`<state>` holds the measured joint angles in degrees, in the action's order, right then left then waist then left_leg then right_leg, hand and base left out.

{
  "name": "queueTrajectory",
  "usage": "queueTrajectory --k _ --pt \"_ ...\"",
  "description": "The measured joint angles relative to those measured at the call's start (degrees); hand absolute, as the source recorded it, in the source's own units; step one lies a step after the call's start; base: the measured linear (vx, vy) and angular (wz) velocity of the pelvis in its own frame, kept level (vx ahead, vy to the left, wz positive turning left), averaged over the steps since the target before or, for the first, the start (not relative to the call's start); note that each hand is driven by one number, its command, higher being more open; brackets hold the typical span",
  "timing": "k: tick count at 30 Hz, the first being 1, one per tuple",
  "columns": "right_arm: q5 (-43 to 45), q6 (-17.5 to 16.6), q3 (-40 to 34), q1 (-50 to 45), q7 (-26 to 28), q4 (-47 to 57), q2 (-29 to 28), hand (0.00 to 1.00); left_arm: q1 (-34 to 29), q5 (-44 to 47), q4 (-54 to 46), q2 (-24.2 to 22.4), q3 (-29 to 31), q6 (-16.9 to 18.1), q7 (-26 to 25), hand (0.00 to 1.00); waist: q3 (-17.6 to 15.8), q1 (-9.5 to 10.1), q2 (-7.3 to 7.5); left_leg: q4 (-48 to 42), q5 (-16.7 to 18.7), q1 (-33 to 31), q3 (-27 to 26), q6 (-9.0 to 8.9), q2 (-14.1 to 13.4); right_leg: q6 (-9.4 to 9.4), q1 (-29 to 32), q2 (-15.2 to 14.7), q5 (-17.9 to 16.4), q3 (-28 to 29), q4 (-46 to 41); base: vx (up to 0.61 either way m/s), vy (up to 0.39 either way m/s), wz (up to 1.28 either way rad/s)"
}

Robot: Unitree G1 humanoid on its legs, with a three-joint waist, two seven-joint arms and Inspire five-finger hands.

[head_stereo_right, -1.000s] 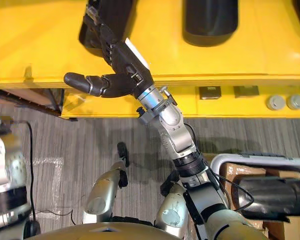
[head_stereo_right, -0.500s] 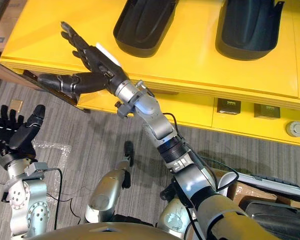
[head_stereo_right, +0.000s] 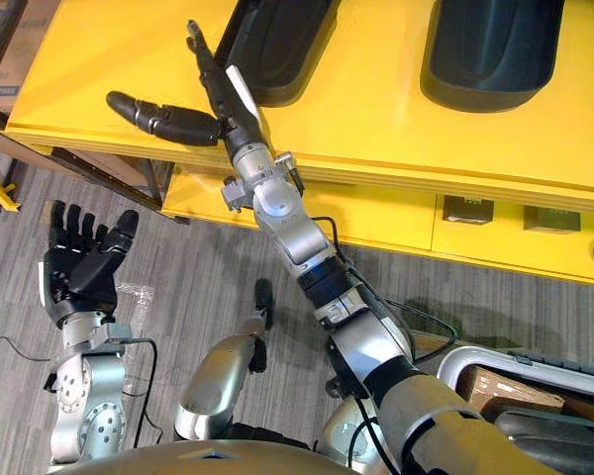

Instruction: Walk over and take three plastic housings, then place them on the shelf

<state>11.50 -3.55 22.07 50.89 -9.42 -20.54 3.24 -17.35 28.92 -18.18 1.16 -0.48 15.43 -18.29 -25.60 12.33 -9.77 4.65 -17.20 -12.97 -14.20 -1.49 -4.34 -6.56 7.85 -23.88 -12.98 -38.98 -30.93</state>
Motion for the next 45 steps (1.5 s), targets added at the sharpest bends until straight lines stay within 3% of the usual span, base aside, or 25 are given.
queueTrajectory --k 4,8,11,15,21,27,29,33,37,41,45 --pt "-0.02 0.0 -0.18 1.29 -2.55 0.0 -0.94 1.0 0.05 0.27 0.85 -0.05 -1.87 0.0 -0.3 1.0 -0.17 -0.02 -0.9 0.0 -0.06 0.56 0.01 -0.08 -0.09 0.4 -0.41 0.03 -0.52 0.05 -0.11 0.0 -0.096 -0.02" --pt "-0.06 0.01 0.58 1.82 -2.6 0.0 -0.98 1.0 0.12 0.36 1.49 -0.16 -2.17 0.33 -0.33 1.0 -0.12 0.05 -2.23 -0.02 -0.15 0.57 0.15 -0.2 0.02 0.45 -0.37 -0.03 -0.6 -0.06 0.05 -0.02 -0.063 0.02" --pt "-0.04 0.01 1.72 1.81 -2.14 -0.01 -0.98 1.0 0.08 0.55 2.3 -0.16 -2.19 0.65 -0.42 1.0 -0.12 0.13 -2.43 -0.09 -0.16 0.53 0.21 -0.21 0.07 0.42 -0.28 -0.09 -0.62 -0.07 0.1 -0.01 -0.059 0.01" --pt "0.12 0.01 3.62 1.76 1.83 -0.01 -0.98 1.0 0.17 0.58 2.46 -0.16 -2.24 0.65 -0.43 1.0 -0.12 0.11 -2.43 -0.09 -0.18 0.5 0.22 -0.21 0.14 0.43 -0.2 -0.12 -0.56 0.03 0.19 0.01 -0.068 -0.01" --pt "0.99 0.05 10.5 1.59 12.25 0.76 -0.97 1.0 1.57 0.16 2.56 -0.15 -2.24 0.71 -1.54 1.0 -0.12 0.0 -2.43 -0.13 -0.19 0.52 0.15 -0.24 0.12 0.35 -0.18 -0.01 -0.45 0.19 0.56 0.01 -0.074 -0.02" --pt "10.83 3.14 13.83 -3.64 16.89 15.66 -0.72 1.0 1.56 0.12 2.56 -0.15 -1.18 1.37 -2.49 1.0 -0.08 -0.14 -2.35 -0.12 -0.11 1.13 -0.43 -0.33 -0.21 0.05 -1.0 0.35 0.15 0.29 1.93 0.01 -0.062 -0.03" --pt "14.14 3.52 11.71 -5.3 16.54 19.55 -0.49 1.0 1.63 0.07 2.52 -0.15 -0.02 2.47 -2.91 1.0 0.0 -0.35 -2.16 -0.18 0.0 1.53 -1.26 -0.45 -0.42 0.05 -1.05 0.76 0.54 1.02 2.49 -0.02 -0.062 -0.18" --pt "19.54 3.02 0.27 -12.62 16.13 27.09 2.87 1.0 2.13 -0.27 2.19 -0.11 2.34 3.51 -4.43 1.0 0.25 -1.96 -1.66 -0.26 0.83 1.84 -3.02 -0.43 -1.06 -0.12 -0.89 2.19 2.52 2.44 5.03 -0.04 -0.023 -0.24" --pt "19.38 2.62 -12.5 -26.97 15.32 31.81 7.39 1.0 1.43 -0.37 1.98 0.05 3.33 3.57 -6.46 1.0 2.09 -3.76 1.62 -0.37 2.17 2.54 -5.94 0.35 -1.42 -0.71 -1.05 3.49 5.5 4.85 8.48 0.02 -0.007 -0.31" --pt "20.72 1.53 -21.2 -39.95 17.46 35.43 10.58 1.0 1.25 -0.93 1.87 0.2 3.47 3.62 -7.76 1.0 2.79 -6.93 2.82 -0.07 2.89 4.23 -7.79 0.7 -1.5 -1.23 -2.51 4.48 7.5 6.17 11.46 0.06 -0.03 -0.22" --pt "20.32 1.3 -22.15 -42.36 21.83 37.15 12.9 1.0 1.08 -2.54 1.45 0.49 3.72 3.63 -7.57 1.0 4.01 -8.06 2.93 -0.07 4.19 6.38 -9.2 0.3 -2.52 -1.24 -4.76 6.18 8.33 7.12 14.33 0.03 -0.047 -0.25"
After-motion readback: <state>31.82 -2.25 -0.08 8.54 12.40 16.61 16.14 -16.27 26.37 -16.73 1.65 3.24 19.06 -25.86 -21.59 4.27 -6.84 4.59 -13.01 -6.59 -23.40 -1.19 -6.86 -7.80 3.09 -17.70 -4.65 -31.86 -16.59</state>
